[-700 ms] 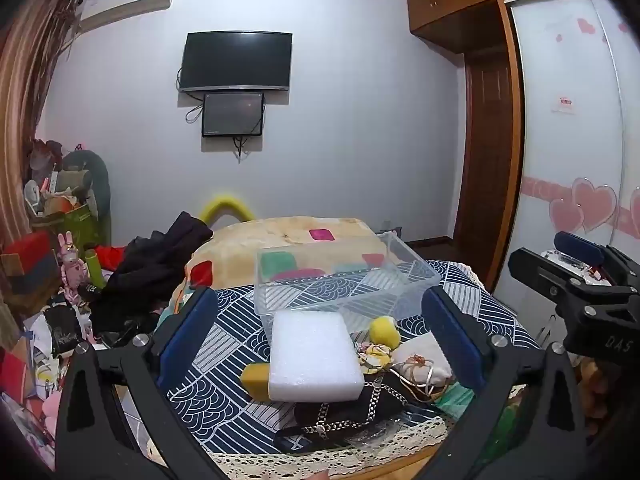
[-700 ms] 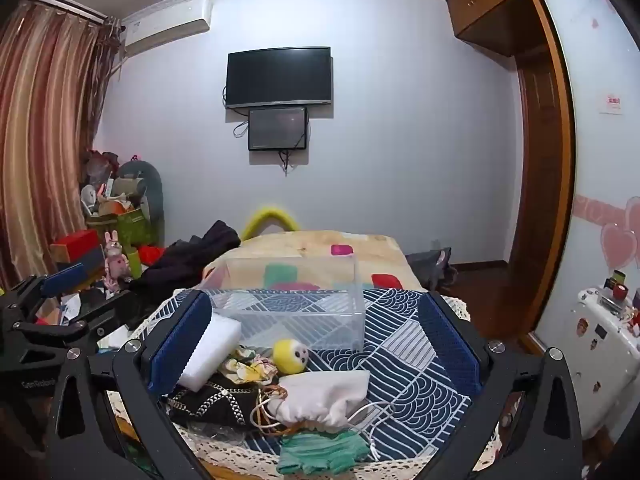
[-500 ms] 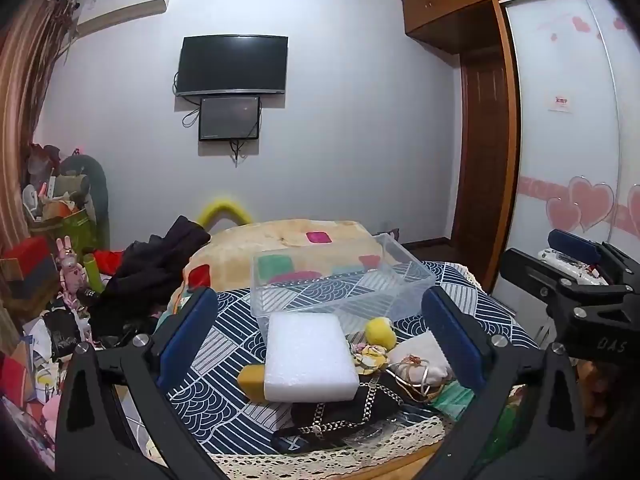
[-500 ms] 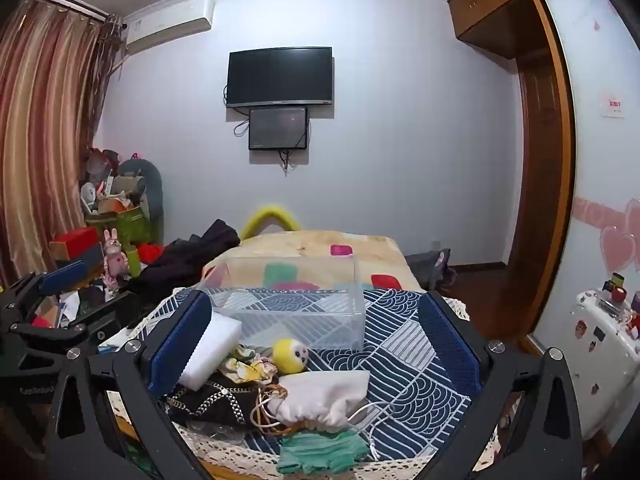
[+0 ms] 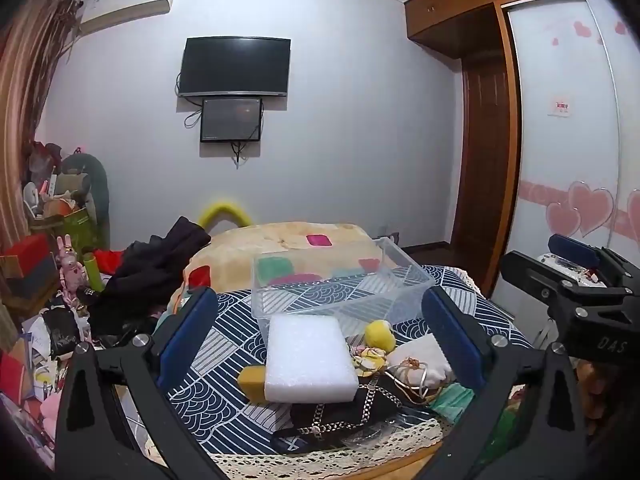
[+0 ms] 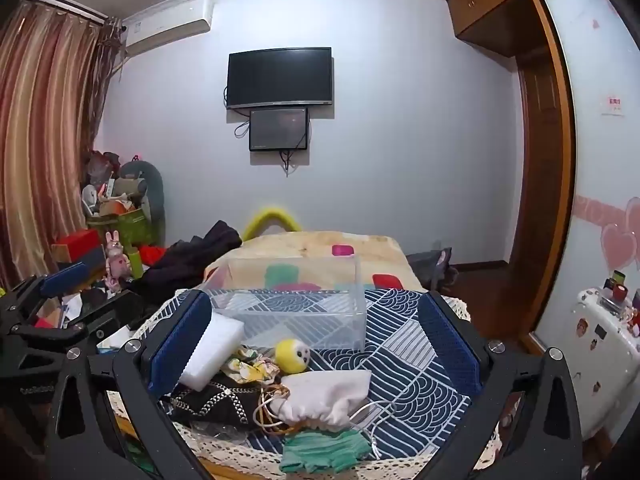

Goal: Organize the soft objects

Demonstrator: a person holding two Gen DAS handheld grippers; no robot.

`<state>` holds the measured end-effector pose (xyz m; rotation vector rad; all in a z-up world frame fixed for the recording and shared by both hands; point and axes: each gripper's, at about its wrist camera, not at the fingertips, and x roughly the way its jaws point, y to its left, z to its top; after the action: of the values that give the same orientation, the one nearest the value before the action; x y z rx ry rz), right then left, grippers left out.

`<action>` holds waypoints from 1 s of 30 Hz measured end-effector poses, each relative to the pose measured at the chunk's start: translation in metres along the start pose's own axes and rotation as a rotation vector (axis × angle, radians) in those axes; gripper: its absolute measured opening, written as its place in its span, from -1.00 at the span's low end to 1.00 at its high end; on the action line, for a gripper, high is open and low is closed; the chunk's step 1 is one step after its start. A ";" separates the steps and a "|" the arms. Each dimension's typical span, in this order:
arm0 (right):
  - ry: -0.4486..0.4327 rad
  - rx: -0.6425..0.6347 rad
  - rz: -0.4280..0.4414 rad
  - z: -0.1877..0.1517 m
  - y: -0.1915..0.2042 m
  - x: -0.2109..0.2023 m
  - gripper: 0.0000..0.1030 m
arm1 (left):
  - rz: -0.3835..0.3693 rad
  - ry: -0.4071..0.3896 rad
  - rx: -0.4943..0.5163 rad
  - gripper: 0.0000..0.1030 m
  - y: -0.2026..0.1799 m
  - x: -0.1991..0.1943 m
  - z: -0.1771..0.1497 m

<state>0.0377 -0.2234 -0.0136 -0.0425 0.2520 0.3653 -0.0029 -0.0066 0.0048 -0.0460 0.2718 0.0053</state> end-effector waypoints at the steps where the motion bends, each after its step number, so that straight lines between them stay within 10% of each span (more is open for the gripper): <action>1: 0.000 0.000 0.001 0.000 0.000 0.000 1.00 | 0.001 0.000 -0.001 1.00 0.000 0.000 0.000; 30: -0.016 -0.007 0.007 0.003 0.005 -0.008 1.00 | 0.006 -0.014 -0.016 1.00 0.001 -0.006 -0.001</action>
<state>0.0292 -0.2215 -0.0084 -0.0454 0.2348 0.3731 -0.0089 -0.0058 0.0057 -0.0615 0.2574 0.0138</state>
